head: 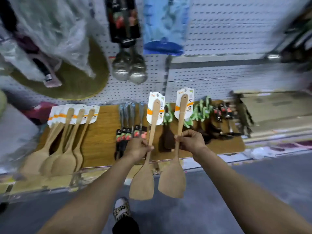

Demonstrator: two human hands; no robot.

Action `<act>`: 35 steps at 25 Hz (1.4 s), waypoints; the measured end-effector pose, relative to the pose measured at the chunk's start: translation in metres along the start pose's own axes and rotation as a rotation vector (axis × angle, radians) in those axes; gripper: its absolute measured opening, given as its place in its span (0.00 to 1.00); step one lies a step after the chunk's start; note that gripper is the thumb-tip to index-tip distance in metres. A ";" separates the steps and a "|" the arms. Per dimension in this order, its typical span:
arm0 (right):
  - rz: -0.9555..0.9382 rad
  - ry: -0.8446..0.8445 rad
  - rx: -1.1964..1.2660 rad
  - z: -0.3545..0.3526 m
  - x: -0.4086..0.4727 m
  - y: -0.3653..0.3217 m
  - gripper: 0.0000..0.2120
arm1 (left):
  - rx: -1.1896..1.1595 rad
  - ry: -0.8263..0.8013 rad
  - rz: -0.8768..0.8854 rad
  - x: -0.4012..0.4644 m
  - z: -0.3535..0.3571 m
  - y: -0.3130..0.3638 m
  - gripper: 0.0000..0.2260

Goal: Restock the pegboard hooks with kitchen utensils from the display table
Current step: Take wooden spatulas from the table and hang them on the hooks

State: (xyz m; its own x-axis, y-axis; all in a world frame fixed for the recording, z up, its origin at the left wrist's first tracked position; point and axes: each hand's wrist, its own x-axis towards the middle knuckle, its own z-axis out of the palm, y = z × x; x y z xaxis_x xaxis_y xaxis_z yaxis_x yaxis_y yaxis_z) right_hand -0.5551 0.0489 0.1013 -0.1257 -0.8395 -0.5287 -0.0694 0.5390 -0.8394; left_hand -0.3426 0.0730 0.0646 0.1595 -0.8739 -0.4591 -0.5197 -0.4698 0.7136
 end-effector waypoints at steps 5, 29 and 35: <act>-0.126 0.133 0.159 -0.183 -0.042 -0.010 0.10 | -0.140 -0.102 0.165 -0.060 0.117 0.136 0.11; -0.476 0.715 0.365 -0.807 0.106 -0.161 0.08 | -0.141 -0.533 0.712 0.002 0.565 0.677 0.12; -0.508 0.631 0.386 -0.902 0.171 -0.176 0.07 | -0.103 -0.465 0.670 0.022 0.636 0.731 0.10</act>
State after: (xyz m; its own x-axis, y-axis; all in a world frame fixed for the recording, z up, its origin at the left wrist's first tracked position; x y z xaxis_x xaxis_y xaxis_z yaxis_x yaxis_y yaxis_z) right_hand -1.4572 -0.1277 0.2722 -0.6990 -0.7151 -0.0098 0.0586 -0.0436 -0.9973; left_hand -1.2528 -0.2104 0.2391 -0.5332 -0.8427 -0.0752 -0.2984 0.1042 0.9487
